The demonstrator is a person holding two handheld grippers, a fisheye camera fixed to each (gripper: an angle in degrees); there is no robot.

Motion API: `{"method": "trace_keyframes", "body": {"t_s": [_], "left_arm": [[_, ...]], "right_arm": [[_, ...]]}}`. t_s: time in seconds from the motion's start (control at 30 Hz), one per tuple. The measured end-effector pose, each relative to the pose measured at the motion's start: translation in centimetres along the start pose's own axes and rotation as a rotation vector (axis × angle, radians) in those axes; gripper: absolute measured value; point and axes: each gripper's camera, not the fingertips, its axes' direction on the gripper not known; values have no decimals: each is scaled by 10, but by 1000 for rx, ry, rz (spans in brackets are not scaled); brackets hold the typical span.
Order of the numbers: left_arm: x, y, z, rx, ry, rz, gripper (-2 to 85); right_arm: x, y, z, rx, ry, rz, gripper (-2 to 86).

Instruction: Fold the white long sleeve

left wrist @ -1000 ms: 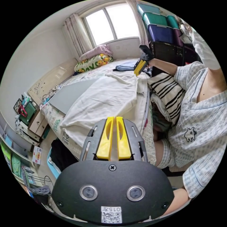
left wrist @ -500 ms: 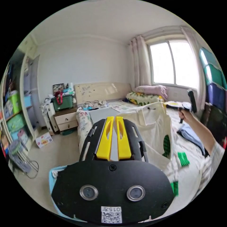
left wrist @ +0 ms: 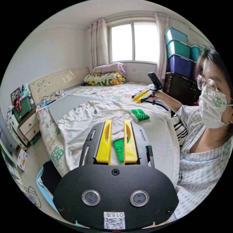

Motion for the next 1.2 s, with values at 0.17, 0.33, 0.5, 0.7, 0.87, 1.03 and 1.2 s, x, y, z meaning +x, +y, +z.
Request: {"method": "trace_keyframes", "body": {"t_s": [0.17, 0.33, 0.5, 0.7, 0.87, 1.03, 1.2], "left_arm": [[79, -60, 44, 7, 54, 65, 85], [137, -94, 110, -129, 112, 95, 101], [175, -104, 125, -119, 46, 144, 111], [218, -83, 69, -25, -167, 233, 129], [252, -69, 24, 69, -427, 311, 129], [244, -56, -22, 158, -565, 264, 87], [179, -34, -106, 316, -541, 56, 24]], "right_arm": [[33, 22, 9, -107, -121, 119, 121], [47, 36, 10, -111, -160, 120, 85], [57, 43, -12, 24, -256, 117, 13], [52, 33, -37, 322, -468, 140, 5], [51, 37, -36, 484, -593, 232, 7], [37, 33, -22, 464, -608, 209, 15], [-15, 29, -31, 496, -368, -66, 40]]}}
